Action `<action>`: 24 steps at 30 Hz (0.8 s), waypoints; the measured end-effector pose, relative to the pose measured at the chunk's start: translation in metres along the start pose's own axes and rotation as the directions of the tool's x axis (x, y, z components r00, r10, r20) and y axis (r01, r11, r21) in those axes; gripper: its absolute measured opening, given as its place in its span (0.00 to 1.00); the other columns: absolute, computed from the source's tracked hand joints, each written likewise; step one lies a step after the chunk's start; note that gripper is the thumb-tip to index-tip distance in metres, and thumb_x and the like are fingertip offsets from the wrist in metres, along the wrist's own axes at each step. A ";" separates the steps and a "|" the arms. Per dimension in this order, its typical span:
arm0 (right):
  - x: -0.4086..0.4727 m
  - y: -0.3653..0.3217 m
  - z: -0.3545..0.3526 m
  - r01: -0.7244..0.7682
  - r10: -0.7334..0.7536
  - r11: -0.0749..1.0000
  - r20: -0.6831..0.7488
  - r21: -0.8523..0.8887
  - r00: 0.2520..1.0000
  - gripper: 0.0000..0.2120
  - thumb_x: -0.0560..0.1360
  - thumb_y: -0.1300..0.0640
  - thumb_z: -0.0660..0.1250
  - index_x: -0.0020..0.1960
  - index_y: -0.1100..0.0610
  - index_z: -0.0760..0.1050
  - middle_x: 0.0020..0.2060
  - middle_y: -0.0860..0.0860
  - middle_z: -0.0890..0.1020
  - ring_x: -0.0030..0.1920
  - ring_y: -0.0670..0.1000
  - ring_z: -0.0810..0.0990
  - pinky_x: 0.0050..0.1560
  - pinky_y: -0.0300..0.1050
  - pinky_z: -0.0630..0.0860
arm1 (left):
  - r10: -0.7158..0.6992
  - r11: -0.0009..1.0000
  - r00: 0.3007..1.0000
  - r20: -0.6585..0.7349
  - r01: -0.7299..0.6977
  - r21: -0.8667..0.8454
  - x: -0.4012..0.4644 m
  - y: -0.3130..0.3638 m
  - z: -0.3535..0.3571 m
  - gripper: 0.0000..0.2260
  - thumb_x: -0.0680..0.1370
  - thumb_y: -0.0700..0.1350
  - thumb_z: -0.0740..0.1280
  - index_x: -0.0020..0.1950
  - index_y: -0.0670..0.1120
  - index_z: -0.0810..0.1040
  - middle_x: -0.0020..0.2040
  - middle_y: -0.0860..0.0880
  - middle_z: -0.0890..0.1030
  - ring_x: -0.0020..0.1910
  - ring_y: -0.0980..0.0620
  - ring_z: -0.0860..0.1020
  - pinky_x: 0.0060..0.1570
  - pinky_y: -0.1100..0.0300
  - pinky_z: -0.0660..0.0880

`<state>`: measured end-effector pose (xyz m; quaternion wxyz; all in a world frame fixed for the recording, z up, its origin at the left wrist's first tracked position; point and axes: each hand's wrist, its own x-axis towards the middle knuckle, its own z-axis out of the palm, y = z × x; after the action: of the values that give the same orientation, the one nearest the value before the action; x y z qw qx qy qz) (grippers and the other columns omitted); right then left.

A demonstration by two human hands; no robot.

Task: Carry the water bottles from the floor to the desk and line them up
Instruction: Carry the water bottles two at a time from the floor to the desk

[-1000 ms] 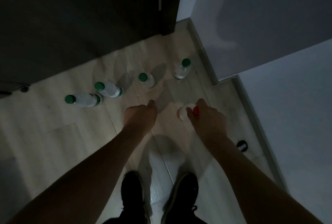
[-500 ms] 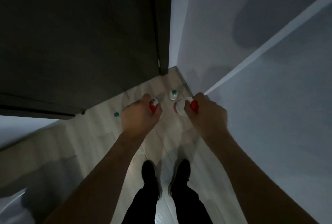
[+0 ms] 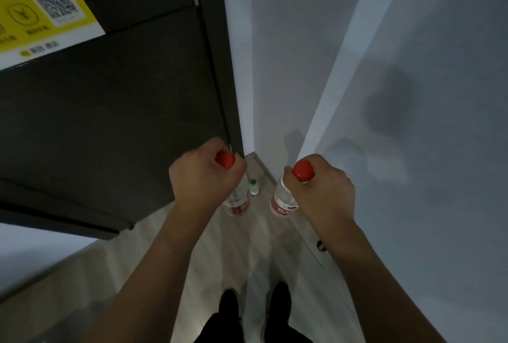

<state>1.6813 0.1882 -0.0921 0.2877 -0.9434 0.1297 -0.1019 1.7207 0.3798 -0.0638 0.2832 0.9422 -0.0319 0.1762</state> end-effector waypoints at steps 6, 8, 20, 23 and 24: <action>-0.045 0.004 -0.031 -0.103 0.103 0.995 -0.098 0.009 0.990 0.11 0.74 0.45 0.68 0.46 0.52 0.77 0.32 0.45 0.78 0.32 0.46 0.77 0.37 0.37 0.70 | 0.147 0.984 0.986 0.075 -0.138 -0.117 -0.019 0.027 -0.016 0.10 0.71 0.53 0.67 0.35 0.48 0.76 0.28 0.53 0.75 0.27 0.53 0.74 0.32 0.62 0.71; -0.060 0.002 -0.042 -0.151 0.152 0.988 -0.140 0.019 0.978 0.11 0.73 0.45 0.68 0.46 0.53 0.77 0.32 0.46 0.79 0.32 0.47 0.78 0.37 0.38 0.73 | 0.218 0.968 0.969 0.114 -0.200 -0.150 -0.021 0.034 -0.019 0.09 0.70 0.53 0.67 0.35 0.49 0.75 0.27 0.53 0.74 0.27 0.54 0.73 0.32 0.64 0.68; -0.187 0.023 -0.124 -0.579 0.547 0.811 -0.461 0.084 0.699 0.10 0.70 0.41 0.67 0.42 0.48 0.74 0.32 0.44 0.79 0.35 0.50 0.78 0.38 0.45 0.77 | 0.568 0.797 0.788 0.238 -0.456 -0.396 -0.070 0.128 -0.012 0.11 0.66 0.56 0.65 0.33 0.49 0.74 0.25 0.54 0.73 0.27 0.51 0.74 0.34 0.60 0.72; -0.232 0.034 -0.145 -0.642 0.592 0.758 -0.531 0.111 0.607 0.10 0.70 0.42 0.67 0.42 0.48 0.74 0.33 0.45 0.79 0.36 0.51 0.79 0.39 0.45 0.77 | 0.680 0.712 0.687 0.254 -0.539 -0.450 -0.102 0.163 -0.012 0.12 0.67 0.57 0.64 0.33 0.49 0.74 0.26 0.54 0.74 0.28 0.50 0.74 0.33 0.60 0.71; -0.248 0.038 -0.153 -0.657 0.598 0.745 -0.556 0.118 0.578 0.10 0.70 0.42 0.67 0.42 0.49 0.74 0.32 0.45 0.79 0.36 0.51 0.79 0.38 0.46 0.77 | 0.714 0.677 0.656 0.245 -0.560 -0.477 -0.115 0.175 -0.013 0.12 0.67 0.56 0.64 0.33 0.49 0.74 0.26 0.54 0.74 0.27 0.51 0.74 0.33 0.61 0.69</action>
<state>1.3989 0.1537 -0.0187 0.2057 -0.7754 0.5381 -0.2588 1.5806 0.2356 -0.0025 0.3549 0.8137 -0.4572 0.0540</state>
